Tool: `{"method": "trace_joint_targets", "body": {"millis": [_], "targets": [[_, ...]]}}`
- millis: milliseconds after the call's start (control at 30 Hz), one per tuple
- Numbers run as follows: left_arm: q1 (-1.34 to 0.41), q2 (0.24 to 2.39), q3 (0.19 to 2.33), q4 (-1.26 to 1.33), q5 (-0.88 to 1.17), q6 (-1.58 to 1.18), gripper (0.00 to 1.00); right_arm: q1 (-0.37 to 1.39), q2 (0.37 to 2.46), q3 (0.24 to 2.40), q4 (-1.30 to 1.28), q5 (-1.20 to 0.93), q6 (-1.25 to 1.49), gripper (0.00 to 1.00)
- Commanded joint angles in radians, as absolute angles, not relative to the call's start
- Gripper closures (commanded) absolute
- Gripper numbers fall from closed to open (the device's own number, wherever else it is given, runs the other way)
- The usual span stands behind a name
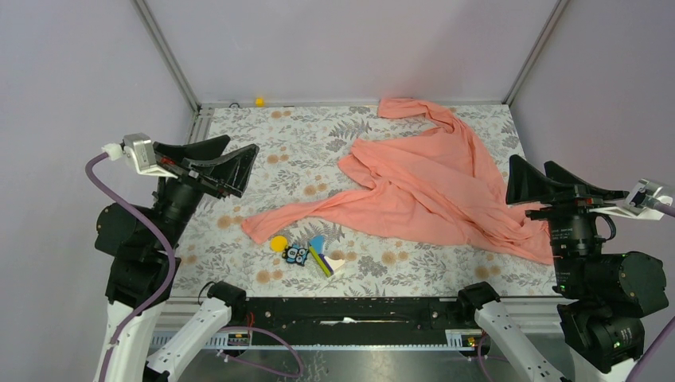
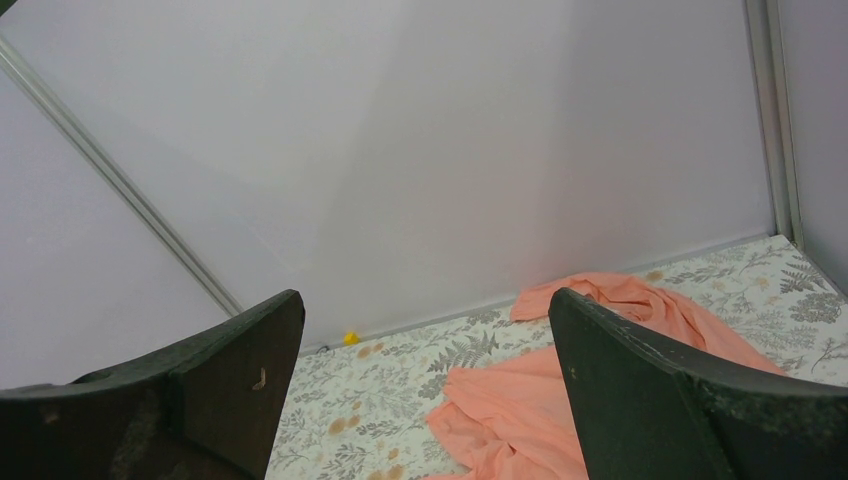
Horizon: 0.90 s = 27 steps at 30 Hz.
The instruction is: Zip up the jacket
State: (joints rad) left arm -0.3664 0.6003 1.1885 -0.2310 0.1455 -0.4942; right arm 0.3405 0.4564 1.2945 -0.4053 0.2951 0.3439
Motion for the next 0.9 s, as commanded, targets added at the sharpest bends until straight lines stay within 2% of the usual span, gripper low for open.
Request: {"method": "trace_joint_targets", "body": {"millis": [0, 867], "targets": [[-0.367, 0.584, 1.189, -0.185, 0.141, -0.488, 0.01, 0.346, 0.444, 1.287, -0.360, 0.308, 0.335, 0.00], [-0.366, 0.588, 1.172, -0.165, 0.146, -0.488, 0.01, 0.345, 0.437, 1.259, -0.343, 0.317, 0.344, 0.02]]}}
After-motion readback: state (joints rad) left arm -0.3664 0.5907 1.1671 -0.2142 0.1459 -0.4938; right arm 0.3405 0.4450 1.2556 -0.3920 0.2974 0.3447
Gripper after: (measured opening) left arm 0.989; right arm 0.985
